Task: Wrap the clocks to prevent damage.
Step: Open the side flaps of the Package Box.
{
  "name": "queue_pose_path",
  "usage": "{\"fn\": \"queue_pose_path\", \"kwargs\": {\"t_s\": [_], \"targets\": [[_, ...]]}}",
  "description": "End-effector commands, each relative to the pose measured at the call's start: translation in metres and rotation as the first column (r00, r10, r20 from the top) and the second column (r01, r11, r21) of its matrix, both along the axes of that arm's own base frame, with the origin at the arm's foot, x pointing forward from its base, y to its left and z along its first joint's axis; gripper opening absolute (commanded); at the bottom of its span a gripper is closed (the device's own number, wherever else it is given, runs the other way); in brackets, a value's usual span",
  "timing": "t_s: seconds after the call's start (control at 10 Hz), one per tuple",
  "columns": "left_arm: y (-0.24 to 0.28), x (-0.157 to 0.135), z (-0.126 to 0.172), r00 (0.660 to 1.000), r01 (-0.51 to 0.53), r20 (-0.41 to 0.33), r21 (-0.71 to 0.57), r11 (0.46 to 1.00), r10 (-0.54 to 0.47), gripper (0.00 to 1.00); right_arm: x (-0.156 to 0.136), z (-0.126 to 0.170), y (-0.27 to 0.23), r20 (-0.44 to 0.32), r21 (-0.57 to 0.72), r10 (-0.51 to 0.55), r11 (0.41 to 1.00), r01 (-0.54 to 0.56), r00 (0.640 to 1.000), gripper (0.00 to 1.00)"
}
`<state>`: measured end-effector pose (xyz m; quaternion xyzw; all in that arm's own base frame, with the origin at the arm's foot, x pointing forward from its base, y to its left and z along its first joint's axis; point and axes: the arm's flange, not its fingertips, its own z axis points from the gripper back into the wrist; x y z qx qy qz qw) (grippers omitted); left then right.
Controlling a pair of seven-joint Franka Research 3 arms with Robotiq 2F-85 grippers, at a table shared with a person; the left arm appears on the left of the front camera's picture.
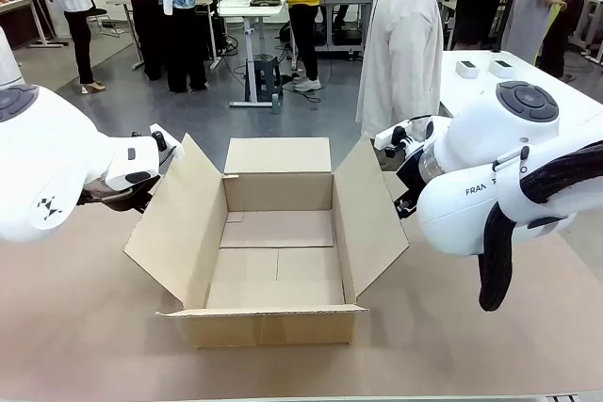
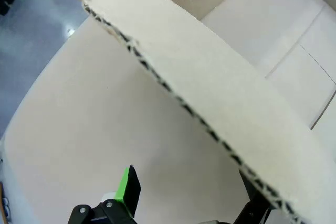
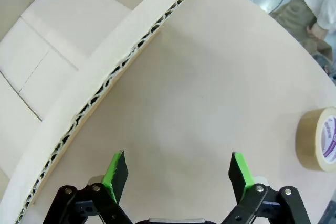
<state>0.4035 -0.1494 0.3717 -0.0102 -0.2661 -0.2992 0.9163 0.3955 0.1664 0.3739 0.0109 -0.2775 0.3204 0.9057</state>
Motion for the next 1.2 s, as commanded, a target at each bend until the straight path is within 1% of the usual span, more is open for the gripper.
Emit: {"fn": "queue_pose_path", "kwargs": {"t_s": [0.0,0.1,0.3,0.4,0.5,0.6,0.7,0.8,0.9,1.0,1.1], "targets": [[0.000,0.000,0.000,1.000,0.000,0.000,0.000,1.000,0.000,1.00,0.000,0.000,0.000,0.000,0.000,0.000,1.000,0.000,1.000,1.00],[0.000,0.000,0.000,1.000,0.000,0.000,0.000,1.000,0.000,1.00,0.000,0.000,0.000,0.000,0.000,0.000,1.000,0.000,1.000,1.00],[0.040,0.005,0.083,1.000,0.015,-0.013,0.030,0.999,-0.014,1.00,-0.004,0.090,-0.010,0.051,-0.021,-0.002,1.000,0.003,0.999,1.00],[0.066,0.008,0.122,0.995,0.034,-0.096,0.021,0.999,-0.032,1.00,-0.006,0.141,-0.019,0.042,-0.029,-0.017,0.999,0.019,0.999,1.00],[0.079,-0.001,0.151,0.993,0.064,-0.103,0.027,0.998,-0.061,1.00,-0.009,0.181,-0.025,0.006,-0.031,-0.026,0.999,0.026,1.000,1.00],[0.085,-0.003,0.188,0.988,0.114,-0.108,0.060,0.992,-0.107,1.00,-0.010,0.218,-0.028,-0.018,-0.027,-0.034,0.999,0.033,0.999,1.00],[0.089,-0.006,0.224,0.988,0.130,-0.098,0.077,0.989,-0.122,1.00,-0.013,0.251,-0.027,-0.015,-0.019,-0.046,0.999,0.046,0.999,1.00],[0.092,-0.023,0.244,0.989,0.133,-0.078,0.078,0.988,-0.126,1.00,-0.021,0.272,-0.025,-0.010,-0.033,-0.041,0.999,0.040,0.999,1.00],[0.092,-0.037,0.257,0.992,0.118,-0.059,0.096,0.988,-0.112,1.00,-0.027,0.277,-0.022,-0.025,-0.057,-0.037,0.998,0.035,0.999,1.00],[0.090,-0.046,0.262,0.996,0.090,-0.009,0.108,0.990,-0.090,1.00,-0.034,0.271,-0.033,0.010,-0.009,-0.042,0.999,0.042,0.999,1.00],[0.095,-0.033,0.262,0.990,0.122,-0.074,0.059,0.991,-0.118,1.00,-0.034,0.271,-0.033,0.010,-0.009,-0.042,0.999,0.042,0.999,1.00]]}}
